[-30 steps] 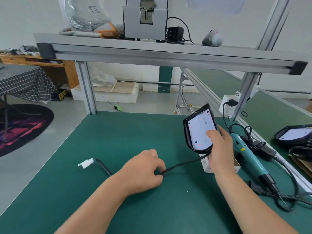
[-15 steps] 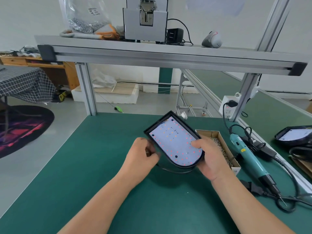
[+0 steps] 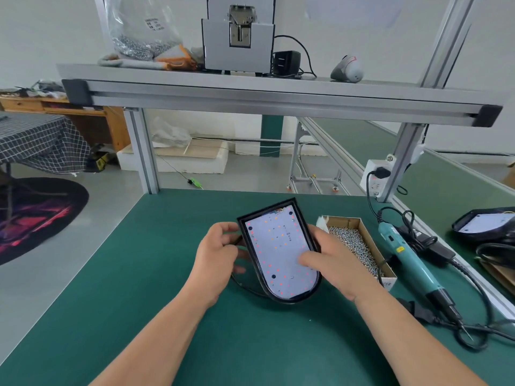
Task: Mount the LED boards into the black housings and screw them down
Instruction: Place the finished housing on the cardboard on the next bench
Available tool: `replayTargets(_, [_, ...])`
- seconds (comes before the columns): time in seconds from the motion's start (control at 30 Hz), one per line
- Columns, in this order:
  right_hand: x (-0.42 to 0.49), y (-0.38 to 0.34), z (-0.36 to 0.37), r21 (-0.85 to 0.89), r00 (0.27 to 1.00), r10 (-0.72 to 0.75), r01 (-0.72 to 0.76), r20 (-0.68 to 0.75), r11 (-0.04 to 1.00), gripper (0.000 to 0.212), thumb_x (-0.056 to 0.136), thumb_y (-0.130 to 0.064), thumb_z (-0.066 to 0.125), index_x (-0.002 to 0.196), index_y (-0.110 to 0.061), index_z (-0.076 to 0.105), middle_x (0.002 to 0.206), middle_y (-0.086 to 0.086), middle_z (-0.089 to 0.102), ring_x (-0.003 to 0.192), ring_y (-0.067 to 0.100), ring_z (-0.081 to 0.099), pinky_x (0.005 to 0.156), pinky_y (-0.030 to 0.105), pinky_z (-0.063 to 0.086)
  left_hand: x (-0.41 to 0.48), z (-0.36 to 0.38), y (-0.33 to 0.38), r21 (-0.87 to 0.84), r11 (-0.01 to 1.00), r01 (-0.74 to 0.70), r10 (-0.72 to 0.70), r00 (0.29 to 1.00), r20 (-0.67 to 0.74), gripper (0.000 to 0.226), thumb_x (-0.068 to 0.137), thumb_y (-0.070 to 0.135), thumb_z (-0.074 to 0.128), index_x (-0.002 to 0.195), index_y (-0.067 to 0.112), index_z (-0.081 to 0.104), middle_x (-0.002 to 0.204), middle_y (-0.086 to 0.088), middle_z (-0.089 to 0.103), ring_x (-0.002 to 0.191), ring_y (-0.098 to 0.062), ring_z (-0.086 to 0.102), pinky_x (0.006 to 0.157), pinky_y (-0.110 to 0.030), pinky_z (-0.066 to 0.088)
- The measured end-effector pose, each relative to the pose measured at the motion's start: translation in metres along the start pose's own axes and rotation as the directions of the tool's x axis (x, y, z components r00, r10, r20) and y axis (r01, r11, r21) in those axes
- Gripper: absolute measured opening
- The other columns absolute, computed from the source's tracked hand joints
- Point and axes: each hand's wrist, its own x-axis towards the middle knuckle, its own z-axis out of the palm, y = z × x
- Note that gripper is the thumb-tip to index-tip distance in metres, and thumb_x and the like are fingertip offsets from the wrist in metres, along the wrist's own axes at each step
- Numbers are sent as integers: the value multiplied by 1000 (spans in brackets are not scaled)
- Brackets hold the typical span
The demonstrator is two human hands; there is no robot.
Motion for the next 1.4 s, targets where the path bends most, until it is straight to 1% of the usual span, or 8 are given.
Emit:
replayTargets(0.1, [-1, 1, -3, -50, 999, 29, -28, 26, 998, 41, 79, -27, 68, 118, -37, 68, 109, -16, 77, 98, 6, 72, 82, 29, 52, 0, -1, 1, -48, 999, 6, -6, 1000, 14, 60, 81, -18, 33, 124, 14, 60, 105, -5, 80, 75, -21, 75, 50, -28, 51])
replayTargets(0.3, [-4, 0, -2, 97, 993, 51, -61, 102, 993, 36, 78, -21, 80, 114, -19, 76, 114, 0, 80, 109, 23, 76, 98, 44, 59, 2, -3, 0, -155, 988, -4, 6, 1000, 15, 66, 79, -23, 28, 129, 9, 58, 97, -10, 77, 70, -16, 67, 48, -29, 49])
replayTargets(0.57, [-7, -9, -1, 265, 990, 76, -105, 120, 958, 30, 77, -12, 80, 106, -17, 82, 114, 12, 79, 107, 30, 76, 90, 35, 61, 0, 3, -6, -244, 969, 37, -20, 997, 71, 53, 91, -18, 39, 133, 8, 57, 94, -10, 75, 70, -17, 69, 52, -29, 54])
replayTargets(0.73, [-12, -15, -20, 310, 999, 43, -37, -13, 950, 31, 78, -14, 80, 108, -22, 81, 116, 9, 79, 109, 28, 76, 92, 39, 61, 7, 3, -10, -319, 945, 67, -43, 996, 84, 54, 83, 16, 53, 136, 11, 58, 114, -19, 76, 99, -28, 72, 75, -44, 63])
replayTargets(0.87, [-20, -16, -54, 371, 966, 38, 62, -255, 927, 32, 76, -12, 82, 109, -14, 81, 113, 13, 79, 104, 33, 77, 89, 45, 62, 10, 1, -16, -282, 956, 75, -52, 995, 89, 50, 82, 21, 60, 131, 13, 63, 114, -20, 76, 98, -28, 72, 82, -48, 64])
replayTargets(1.13, [-49, -14, -160, 338, 714, 71, 239, -696, 910, 19, 90, -1, 74, 105, -11, 77, 106, 3, 81, 93, 21, 79, 74, 35, 63, 13, 0, -26, -142, 990, 18, 1, 991, 133, 28, 105, 4, 47, 125, 7, 67, 101, -21, 76, 84, -28, 69, 74, -41, 63])
replayTargets(1.27, [-70, -5, -224, 250, 529, 93, 233, -843, 940, 15, 89, -7, 76, 102, -16, 78, 107, -4, 81, 102, 21, 75, 87, 34, 58, 11, 2, -26, -128, 992, -4, 22, 991, 135, 28, 108, 5, 44, 124, 4, 67, 101, -23, 76, 83, -29, 68, 78, -47, 60])
replayTargets(1.4, [-92, 3, -279, 260, 375, 192, 141, -907, 955, 21, 77, -34, 77, 96, -25, 74, 82, -15, 71, 71, 13, 61, 57, 22, 42, 11, 3, -25, -134, 991, -16, 34, 991, 130, 28, 108, 5, 43, 124, 3, 66, 101, -26, 75, 84, -33, 66, 83, -52, 58])
